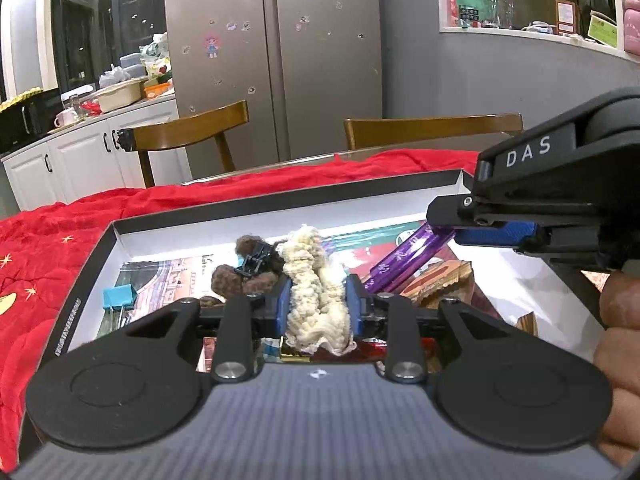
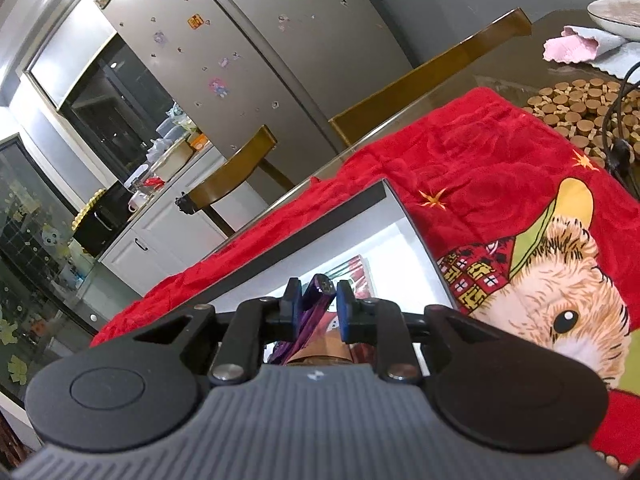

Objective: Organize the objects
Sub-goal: 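Open the left gripper to drop the scrunchie while the right releases the lighter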

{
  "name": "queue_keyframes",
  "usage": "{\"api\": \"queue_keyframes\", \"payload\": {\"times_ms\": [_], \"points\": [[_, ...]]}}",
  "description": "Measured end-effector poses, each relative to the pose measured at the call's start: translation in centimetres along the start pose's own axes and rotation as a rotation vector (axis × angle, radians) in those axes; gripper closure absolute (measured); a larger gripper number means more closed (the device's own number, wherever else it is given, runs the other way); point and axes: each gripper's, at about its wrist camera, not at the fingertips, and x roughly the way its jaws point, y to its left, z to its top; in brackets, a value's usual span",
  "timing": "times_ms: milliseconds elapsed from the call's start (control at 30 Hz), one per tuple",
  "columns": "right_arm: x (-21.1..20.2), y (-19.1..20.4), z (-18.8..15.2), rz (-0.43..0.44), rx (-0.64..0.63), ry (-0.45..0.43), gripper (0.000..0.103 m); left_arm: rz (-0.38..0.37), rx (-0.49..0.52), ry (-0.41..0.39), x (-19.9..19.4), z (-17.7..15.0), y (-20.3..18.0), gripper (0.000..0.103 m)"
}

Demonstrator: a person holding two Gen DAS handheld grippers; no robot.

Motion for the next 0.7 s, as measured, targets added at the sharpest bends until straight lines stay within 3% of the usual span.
{"api": "queue_keyframes", "payload": {"times_ms": [100,167,267,400,567,700], "points": [[0.2,-0.1,-0.1,-0.012,0.01,0.004,0.07,-0.005,0.005,0.016,0.1,-0.1,0.2,0.06],[0.2,0.0,-0.1,0.0,0.017,0.007,0.048,-0.009,0.0,0.029,0.1,-0.1,0.3,0.06],[-0.1,0.3,0.0,0.018,0.023,0.005,0.04,-0.001,0.009,0.042,0.0,0.0,0.2,0.059],[-0.7,0.5,0.4,0.061,0.018,-0.015,0.027,-0.019,0.02,0.066,-0.2,0.3,0.3,0.048],[-1.9,0.4,1.0,0.124,0.045,-0.077,0.004,-0.019,0.023,0.038,-1.2,0.9,0.5,0.044],[-2.8,0.5,1.9,0.179,0.053,-0.081,0.0,-0.002,0.016,0.017,-2.0,1.6,0.8,0.043]]}}
